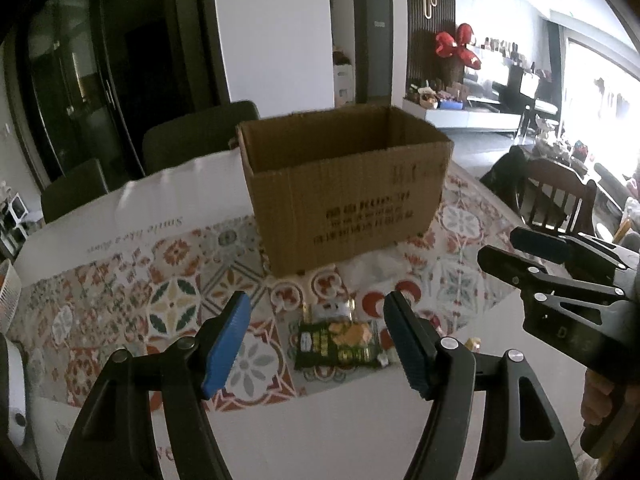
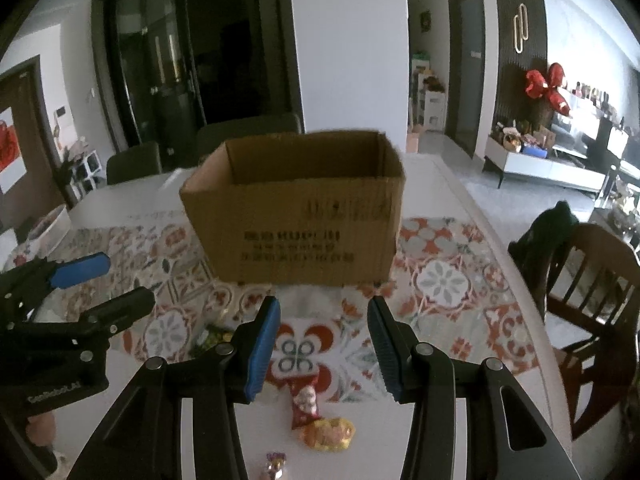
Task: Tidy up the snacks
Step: 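Withdraw both open tools from the box back toward the table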
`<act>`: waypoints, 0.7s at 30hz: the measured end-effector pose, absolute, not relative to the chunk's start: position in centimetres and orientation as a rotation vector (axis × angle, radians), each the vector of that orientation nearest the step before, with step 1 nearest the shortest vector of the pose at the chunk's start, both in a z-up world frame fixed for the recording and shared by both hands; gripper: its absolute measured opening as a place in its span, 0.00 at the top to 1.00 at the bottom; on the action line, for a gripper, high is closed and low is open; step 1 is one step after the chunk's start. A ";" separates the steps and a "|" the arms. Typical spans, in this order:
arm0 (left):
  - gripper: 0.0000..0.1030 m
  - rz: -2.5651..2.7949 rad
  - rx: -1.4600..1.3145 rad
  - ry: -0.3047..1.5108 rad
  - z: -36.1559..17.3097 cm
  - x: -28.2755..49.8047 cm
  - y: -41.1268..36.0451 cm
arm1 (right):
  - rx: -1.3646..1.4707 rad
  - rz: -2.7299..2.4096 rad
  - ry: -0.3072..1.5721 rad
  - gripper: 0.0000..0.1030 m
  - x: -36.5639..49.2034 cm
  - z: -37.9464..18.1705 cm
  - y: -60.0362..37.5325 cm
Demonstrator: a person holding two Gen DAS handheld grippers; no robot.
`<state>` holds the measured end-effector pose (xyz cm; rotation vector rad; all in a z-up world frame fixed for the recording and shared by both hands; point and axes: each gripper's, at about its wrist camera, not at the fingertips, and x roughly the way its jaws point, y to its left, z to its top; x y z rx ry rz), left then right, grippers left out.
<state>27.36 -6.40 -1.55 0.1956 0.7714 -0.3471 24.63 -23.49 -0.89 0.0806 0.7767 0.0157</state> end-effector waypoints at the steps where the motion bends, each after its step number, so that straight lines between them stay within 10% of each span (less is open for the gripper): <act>1: 0.34 -0.351 0.195 0.781 -2.0 27.2 -6.4 | 0.082 0.019 0.789 0.55 24.5 -1.3 -23.4; 21: 0.34 -0.448 0.229 0.896 -7.1 22.0 -8.5 | 0.064 0.034 0.932 0.55 20.0 -6.5 -23.9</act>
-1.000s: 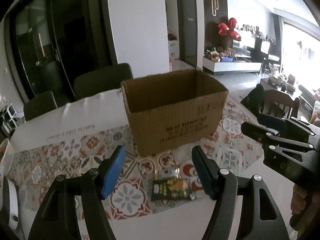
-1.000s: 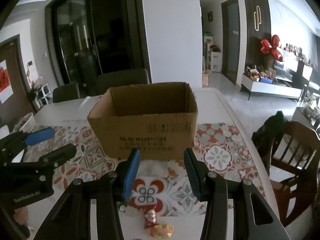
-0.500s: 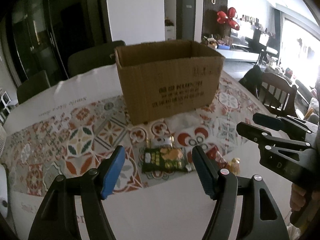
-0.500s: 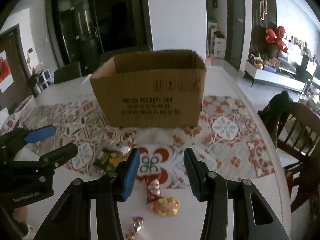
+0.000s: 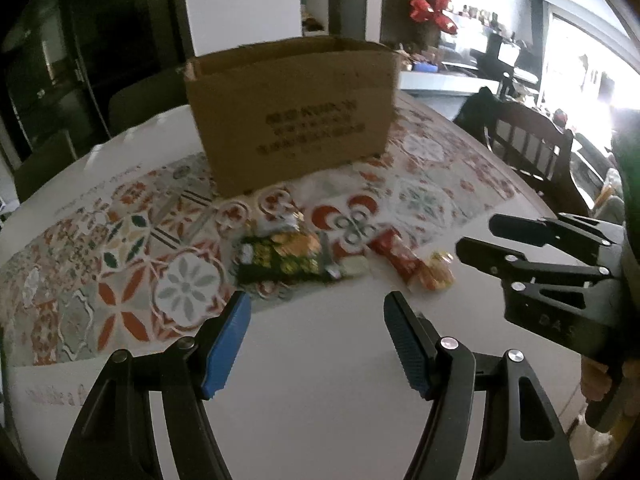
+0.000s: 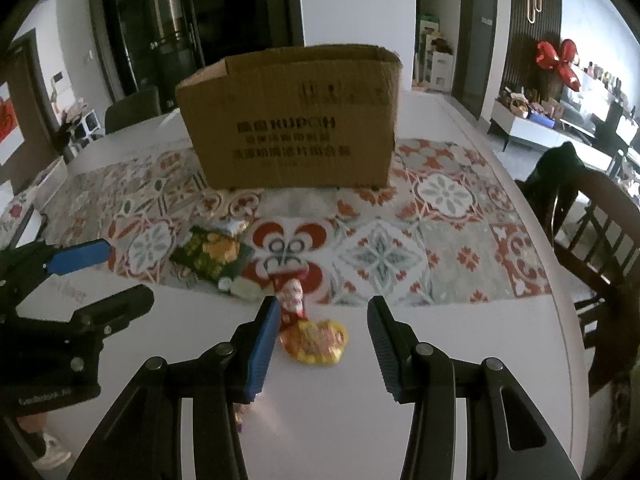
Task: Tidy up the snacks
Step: 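Lower the left tool onto the purple-wrapped candy and close it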
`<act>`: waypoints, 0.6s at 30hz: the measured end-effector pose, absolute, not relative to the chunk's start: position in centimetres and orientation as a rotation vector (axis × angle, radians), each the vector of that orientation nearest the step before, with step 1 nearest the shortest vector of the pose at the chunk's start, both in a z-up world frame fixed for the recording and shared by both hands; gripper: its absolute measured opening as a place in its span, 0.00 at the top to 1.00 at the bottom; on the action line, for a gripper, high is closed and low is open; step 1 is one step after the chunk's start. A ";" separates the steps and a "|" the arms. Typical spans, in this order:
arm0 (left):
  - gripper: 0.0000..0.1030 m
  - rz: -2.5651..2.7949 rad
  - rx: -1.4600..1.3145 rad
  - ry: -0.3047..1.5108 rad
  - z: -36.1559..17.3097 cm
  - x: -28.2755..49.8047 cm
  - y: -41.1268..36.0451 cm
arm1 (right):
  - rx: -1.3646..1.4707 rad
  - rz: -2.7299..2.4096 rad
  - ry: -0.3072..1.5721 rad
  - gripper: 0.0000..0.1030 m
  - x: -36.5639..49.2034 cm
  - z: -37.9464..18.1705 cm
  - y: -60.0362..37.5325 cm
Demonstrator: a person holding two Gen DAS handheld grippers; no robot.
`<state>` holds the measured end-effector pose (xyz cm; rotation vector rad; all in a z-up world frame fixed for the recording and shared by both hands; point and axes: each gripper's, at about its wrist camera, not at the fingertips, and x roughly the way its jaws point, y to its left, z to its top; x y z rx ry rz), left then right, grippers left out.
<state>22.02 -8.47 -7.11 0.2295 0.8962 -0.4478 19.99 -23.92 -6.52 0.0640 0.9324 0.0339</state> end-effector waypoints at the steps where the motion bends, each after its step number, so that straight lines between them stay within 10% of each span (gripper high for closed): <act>1: 0.34 -0.455 0.228 0.903 -7.3 21.8 -8.6 | 0.068 0.038 0.937 0.55 19.8 -6.6 -24.0; 18: 0.47 -0.596 0.177 1.017 -11.8 19.5 -12.8 | 0.118 0.058 0.999 0.55 16.8 -9.6 -26.0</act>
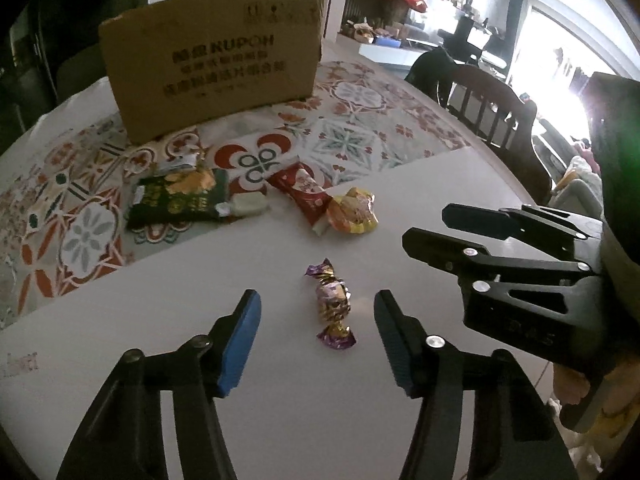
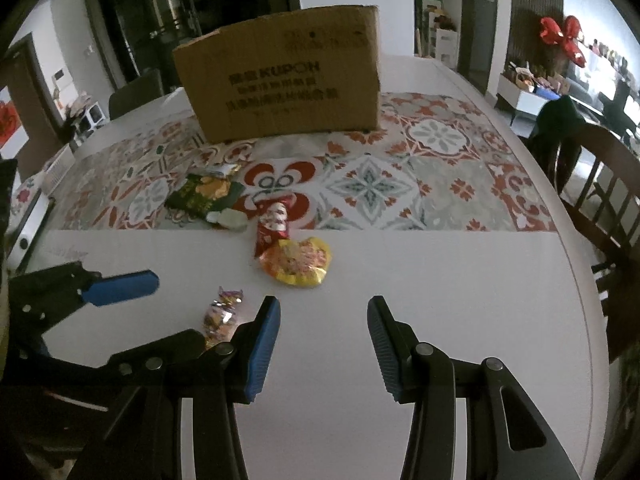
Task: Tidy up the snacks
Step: 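Lower the left tool onto the purple-wrapped candy and close it, then close the right tool on the yellow snack packet while the left tool holds the purple candy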
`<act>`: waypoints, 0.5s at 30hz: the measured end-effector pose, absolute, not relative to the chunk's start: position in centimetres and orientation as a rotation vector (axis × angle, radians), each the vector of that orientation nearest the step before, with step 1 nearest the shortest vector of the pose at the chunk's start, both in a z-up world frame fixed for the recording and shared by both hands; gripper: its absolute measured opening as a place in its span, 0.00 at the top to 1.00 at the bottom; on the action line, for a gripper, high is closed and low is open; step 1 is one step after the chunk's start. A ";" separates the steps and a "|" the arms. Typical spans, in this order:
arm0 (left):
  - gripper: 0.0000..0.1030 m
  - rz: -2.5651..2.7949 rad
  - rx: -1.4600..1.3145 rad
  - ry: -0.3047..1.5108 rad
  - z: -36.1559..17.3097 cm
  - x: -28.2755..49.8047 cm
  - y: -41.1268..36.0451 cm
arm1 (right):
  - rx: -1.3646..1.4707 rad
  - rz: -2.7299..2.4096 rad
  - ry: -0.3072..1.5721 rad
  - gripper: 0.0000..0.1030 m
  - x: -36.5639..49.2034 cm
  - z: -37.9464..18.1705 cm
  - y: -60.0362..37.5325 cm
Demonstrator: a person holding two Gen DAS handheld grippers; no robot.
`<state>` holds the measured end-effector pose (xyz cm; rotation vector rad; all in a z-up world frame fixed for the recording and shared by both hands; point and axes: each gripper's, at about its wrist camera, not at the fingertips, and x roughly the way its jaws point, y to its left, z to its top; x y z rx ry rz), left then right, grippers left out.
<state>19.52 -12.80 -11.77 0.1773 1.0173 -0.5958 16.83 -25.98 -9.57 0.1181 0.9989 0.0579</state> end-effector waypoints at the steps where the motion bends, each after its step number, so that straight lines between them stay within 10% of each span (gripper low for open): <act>1: 0.48 -0.588 0.182 1.019 -12.0 19.6 -13.0 | 0.124 0.055 1.000 0.55 16.8 -9.7 -26.2; 15: 0.82 -0.579 0.178 1.055 -13.9 20.4 -14.3 | 0.166 0.071 1.015 0.55 17.5 -10.9 -26.5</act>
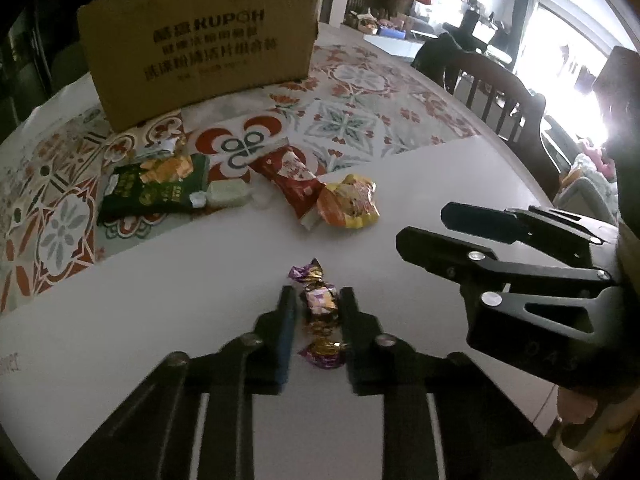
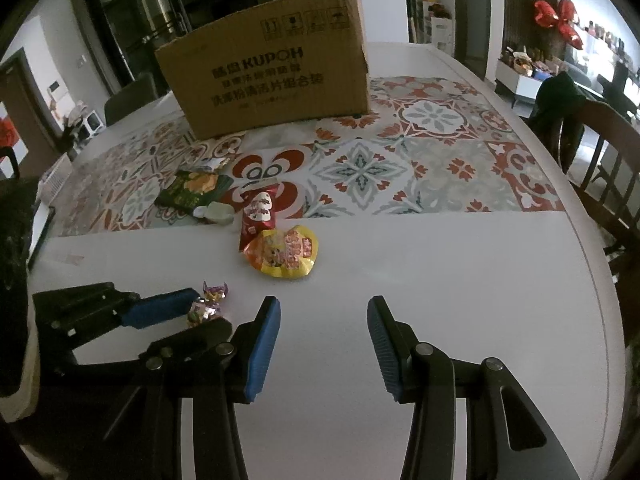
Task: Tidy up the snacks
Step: 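Close the right tool on the yellow snack packet while the left tool holds the purple candy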
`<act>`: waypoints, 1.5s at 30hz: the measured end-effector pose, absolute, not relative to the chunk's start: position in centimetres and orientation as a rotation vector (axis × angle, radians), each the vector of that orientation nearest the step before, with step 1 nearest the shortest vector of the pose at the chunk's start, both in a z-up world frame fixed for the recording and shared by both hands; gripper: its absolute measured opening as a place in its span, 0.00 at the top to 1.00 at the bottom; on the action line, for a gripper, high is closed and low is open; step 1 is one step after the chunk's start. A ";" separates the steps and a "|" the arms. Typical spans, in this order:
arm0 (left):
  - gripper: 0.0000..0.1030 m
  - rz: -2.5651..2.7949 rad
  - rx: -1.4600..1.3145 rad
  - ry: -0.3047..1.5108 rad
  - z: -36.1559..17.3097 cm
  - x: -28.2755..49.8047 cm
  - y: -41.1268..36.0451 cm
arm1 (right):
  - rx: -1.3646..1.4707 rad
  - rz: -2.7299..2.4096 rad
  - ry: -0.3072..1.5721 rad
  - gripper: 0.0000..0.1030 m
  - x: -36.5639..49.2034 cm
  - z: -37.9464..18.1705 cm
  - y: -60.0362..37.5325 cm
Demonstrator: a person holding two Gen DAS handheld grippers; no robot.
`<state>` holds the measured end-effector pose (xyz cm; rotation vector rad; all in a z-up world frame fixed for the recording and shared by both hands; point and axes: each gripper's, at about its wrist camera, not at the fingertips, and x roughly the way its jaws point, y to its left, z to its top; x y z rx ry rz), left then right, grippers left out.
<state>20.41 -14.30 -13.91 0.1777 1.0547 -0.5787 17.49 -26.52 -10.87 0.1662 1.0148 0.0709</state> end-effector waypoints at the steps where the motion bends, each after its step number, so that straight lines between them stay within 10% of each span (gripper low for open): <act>1: 0.82 -0.583 0.171 1.057 -14.0 20.6 -14.2 | 0.168 0.074 1.015 0.55 17.6 -10.9 -26.5; 29: 0.83 -0.470 0.140 0.963 -12.0 23.3 -12.7 | 0.186 0.155 1.018 0.56 22.2 -12.4 -24.9; 45: 0.83 -0.469 0.111 0.931 -10.6 23.2 -12.4 | 0.199 0.121 0.959 0.81 21.1 -10.8 -25.0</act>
